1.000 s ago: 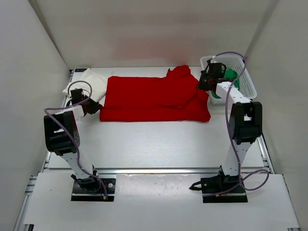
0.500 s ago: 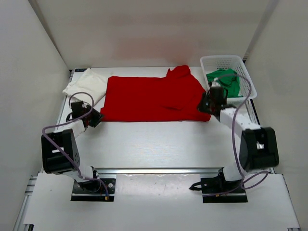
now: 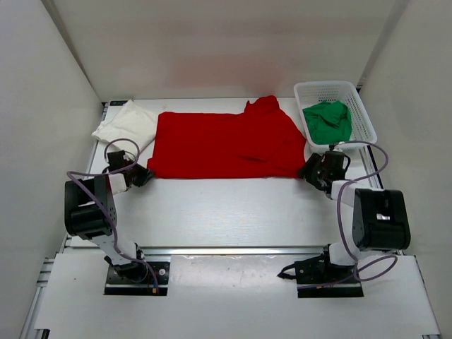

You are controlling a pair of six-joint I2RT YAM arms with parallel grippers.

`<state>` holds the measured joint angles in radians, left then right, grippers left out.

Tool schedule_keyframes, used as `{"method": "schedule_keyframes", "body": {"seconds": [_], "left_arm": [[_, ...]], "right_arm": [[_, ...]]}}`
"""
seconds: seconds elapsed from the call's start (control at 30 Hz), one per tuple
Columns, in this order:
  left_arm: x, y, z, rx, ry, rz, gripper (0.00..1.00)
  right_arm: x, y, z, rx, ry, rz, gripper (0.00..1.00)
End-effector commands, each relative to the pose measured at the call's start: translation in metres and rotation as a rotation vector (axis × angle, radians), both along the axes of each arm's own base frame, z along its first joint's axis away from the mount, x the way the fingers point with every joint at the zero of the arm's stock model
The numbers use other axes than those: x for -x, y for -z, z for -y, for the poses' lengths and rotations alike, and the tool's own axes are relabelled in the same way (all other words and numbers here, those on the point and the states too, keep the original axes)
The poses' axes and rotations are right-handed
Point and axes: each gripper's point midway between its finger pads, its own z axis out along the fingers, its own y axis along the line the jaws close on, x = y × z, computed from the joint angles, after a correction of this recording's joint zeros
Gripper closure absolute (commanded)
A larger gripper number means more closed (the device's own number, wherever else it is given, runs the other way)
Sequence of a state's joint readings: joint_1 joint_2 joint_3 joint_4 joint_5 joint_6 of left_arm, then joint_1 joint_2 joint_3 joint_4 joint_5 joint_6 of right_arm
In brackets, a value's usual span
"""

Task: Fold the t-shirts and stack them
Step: Fold the flattened tshirt in 1/3 of the way

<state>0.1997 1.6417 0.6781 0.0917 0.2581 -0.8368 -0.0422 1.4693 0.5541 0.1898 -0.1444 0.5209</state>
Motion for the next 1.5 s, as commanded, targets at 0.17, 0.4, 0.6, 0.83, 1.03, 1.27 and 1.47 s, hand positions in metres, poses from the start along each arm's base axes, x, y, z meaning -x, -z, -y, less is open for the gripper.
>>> {"method": "schedule_keyframes", "body": {"seconds": [0.17, 0.4, 0.6, 0.83, 1.03, 1.27, 1.47], "left_arm": [[-0.01, 0.002, -0.004, -0.073, 0.001, -0.039, 1.0], [0.026, 0.011, -0.013, -0.053, -0.002, -0.104, 1.0], [0.078, 0.027, -0.013, -0.013, 0.001, -0.192, 1.0], [0.138, 0.02, 0.005, -0.012, 0.049, -0.238, 1.0], [0.155, 0.004, 0.017, 0.0, 0.124, -0.191, 0.17], [0.091, -0.058, 0.011, -0.162, 0.207, 0.012, 0.29], [0.062, -0.084, 0.128, -0.254, 0.53, 0.164, 0.74]], "right_arm": [[-0.037, -0.006, 0.014, 0.0, 0.072, 0.037, 0.98], [0.019, -0.002, 0.021, -0.037, 0.141, -0.031, 1.0], [0.074, 0.01, 0.015, -0.131, 0.163, -0.104, 1.0], [0.129, 0.018, 0.01, -0.232, 0.184, -0.167, 1.0], [0.125, -0.015, 0.02, -0.089, 0.178, -0.125, 0.64], [0.085, -0.087, 0.03, 0.131, 0.037, 0.028, 0.4], [0.059, -0.091, -0.073, 0.111, -0.291, 0.096, 1.0]]}}
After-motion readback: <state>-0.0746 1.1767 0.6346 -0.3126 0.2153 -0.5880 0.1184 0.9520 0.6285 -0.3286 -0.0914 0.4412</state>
